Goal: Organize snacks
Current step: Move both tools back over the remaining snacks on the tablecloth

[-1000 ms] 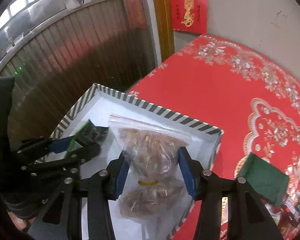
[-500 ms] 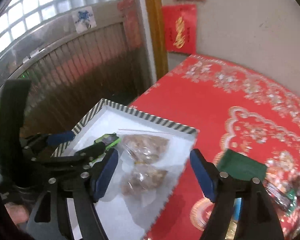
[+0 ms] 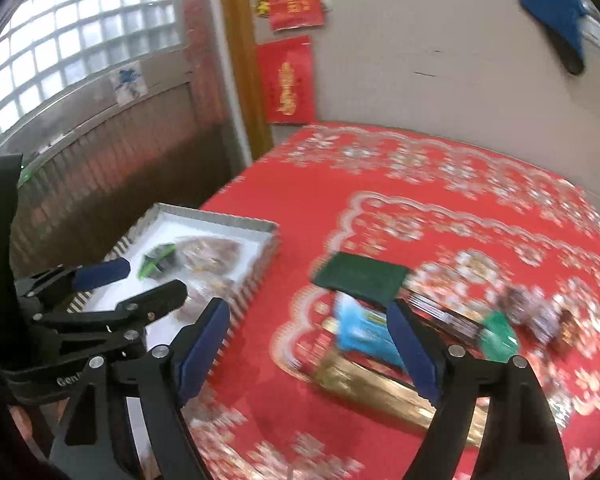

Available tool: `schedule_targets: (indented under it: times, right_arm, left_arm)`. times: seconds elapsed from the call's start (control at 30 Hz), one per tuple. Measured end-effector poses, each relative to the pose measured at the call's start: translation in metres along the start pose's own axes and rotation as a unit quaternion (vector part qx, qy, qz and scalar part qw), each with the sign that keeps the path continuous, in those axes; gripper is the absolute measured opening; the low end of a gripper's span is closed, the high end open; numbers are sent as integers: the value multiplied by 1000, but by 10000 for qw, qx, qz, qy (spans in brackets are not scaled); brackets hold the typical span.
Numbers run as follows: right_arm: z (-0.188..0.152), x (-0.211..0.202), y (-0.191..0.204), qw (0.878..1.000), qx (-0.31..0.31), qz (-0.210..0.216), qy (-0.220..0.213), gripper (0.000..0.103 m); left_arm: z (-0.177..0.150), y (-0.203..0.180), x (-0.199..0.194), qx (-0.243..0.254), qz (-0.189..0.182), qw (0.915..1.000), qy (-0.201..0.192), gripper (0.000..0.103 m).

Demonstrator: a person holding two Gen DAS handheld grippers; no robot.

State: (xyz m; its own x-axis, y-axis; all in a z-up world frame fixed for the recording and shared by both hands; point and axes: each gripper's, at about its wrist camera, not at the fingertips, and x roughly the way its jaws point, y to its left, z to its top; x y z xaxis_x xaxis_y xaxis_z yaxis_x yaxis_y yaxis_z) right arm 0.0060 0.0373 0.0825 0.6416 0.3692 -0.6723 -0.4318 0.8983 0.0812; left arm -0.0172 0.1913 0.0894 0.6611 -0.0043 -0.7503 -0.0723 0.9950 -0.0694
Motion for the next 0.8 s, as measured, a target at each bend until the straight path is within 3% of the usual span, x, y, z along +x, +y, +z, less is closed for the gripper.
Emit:
schedule_targets:
  times: [0.4, 0.57, 0.8]
  right_arm:
    - [-47, -41, -103, 9969, 464, -618, 119, 84]
    - [-58, -31, -121, 9935, 235, -1072, 315, 84]
    - [-55, 6, -141, 9858, -139, -1530, 674, 84]
  left_arm:
    - [-13, -84, 11, 450, -408, 9979, 246, 76]
    - [-20, -107, 18, 640, -416, 9964, 370, 76]
    - [-23, -106, 25, 627, -301, 9964, 480, 76]
